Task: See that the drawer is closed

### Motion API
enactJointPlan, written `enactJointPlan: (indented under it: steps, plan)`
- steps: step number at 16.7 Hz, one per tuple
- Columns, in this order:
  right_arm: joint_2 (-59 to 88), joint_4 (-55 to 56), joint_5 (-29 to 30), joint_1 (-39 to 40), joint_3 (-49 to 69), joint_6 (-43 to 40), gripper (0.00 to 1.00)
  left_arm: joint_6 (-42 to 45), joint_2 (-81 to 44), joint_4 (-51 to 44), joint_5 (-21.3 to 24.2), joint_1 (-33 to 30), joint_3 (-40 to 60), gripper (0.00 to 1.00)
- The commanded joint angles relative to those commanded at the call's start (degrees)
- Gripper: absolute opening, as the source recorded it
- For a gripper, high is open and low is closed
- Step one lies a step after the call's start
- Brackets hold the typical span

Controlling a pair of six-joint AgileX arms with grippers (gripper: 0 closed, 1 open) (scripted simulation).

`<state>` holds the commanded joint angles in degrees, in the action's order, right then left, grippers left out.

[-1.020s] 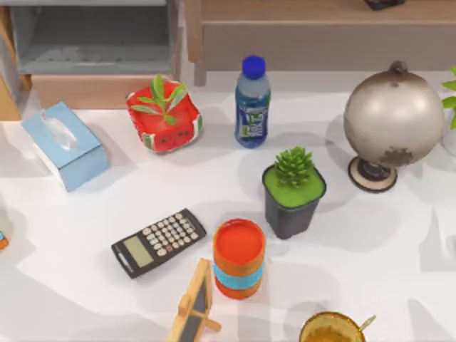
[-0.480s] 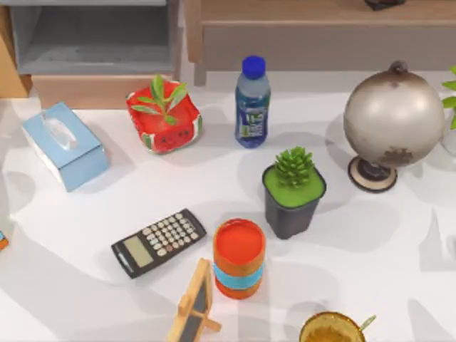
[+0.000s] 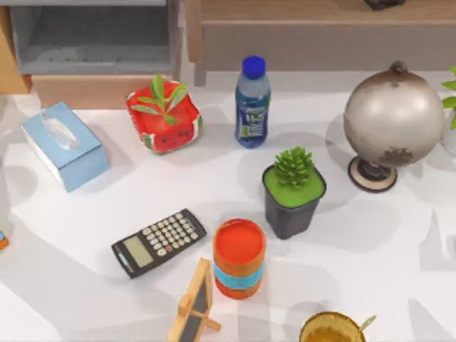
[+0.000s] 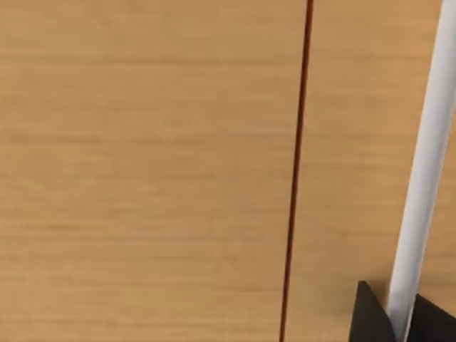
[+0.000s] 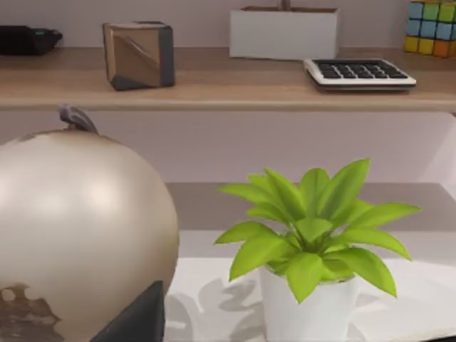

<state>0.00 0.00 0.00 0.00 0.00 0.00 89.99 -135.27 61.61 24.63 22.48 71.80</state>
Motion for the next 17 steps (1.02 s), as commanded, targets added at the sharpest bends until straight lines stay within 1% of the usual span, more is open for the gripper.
enactJointPlan:
  steps: [11, 12, 17]
  plan:
    - [0.0, 0.0, 0.0, 0.0, 0.0, 0.0, 1.0, 0.0, 0.0, 0.0, 0.0, 0.0, 0.0, 0.98]
    - [0.0, 0.0, 0.0, 0.0, 0.0, 0.0, 1.0, 0.0, 0.0, 0.0, 0.0, 0.0, 0.0, 1.0]
    - [0.0, 0.0, 0.0, 0.0, 0.0, 0.0, 1.0, 0.0, 0.0, 0.0, 0.0, 0.0, 0.0, 1.0]
